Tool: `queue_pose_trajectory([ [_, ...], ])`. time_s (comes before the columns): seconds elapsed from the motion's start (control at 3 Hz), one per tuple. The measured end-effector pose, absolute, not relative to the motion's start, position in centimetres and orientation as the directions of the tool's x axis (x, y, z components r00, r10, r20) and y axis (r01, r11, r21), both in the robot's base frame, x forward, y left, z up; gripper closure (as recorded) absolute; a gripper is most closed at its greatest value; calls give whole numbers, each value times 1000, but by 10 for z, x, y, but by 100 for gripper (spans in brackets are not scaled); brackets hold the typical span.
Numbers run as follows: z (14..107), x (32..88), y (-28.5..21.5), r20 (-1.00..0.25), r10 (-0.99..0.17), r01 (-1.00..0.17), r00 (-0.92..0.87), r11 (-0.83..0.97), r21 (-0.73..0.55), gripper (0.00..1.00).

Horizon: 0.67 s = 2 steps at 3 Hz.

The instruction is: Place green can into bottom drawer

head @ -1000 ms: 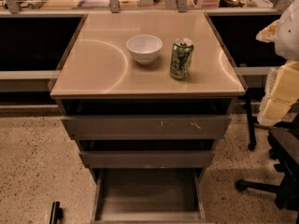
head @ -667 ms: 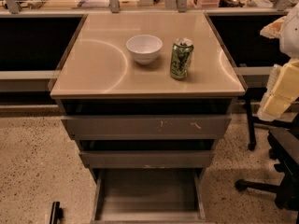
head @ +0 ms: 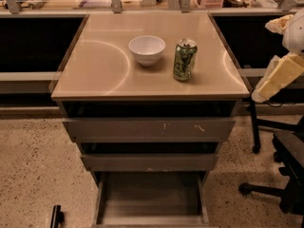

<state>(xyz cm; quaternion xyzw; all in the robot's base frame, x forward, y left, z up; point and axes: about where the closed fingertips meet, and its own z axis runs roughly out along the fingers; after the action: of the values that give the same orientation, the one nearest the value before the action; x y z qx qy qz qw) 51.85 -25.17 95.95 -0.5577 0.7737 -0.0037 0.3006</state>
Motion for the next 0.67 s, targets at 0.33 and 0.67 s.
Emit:
queue_pose_trajectory([
  [0.33, 944, 569, -261, -519, -831, -865, -199, 398, -306, 0],
  [0.67, 946, 584, -266, -535, -822, -858, -195, 407, -313, 0],
])
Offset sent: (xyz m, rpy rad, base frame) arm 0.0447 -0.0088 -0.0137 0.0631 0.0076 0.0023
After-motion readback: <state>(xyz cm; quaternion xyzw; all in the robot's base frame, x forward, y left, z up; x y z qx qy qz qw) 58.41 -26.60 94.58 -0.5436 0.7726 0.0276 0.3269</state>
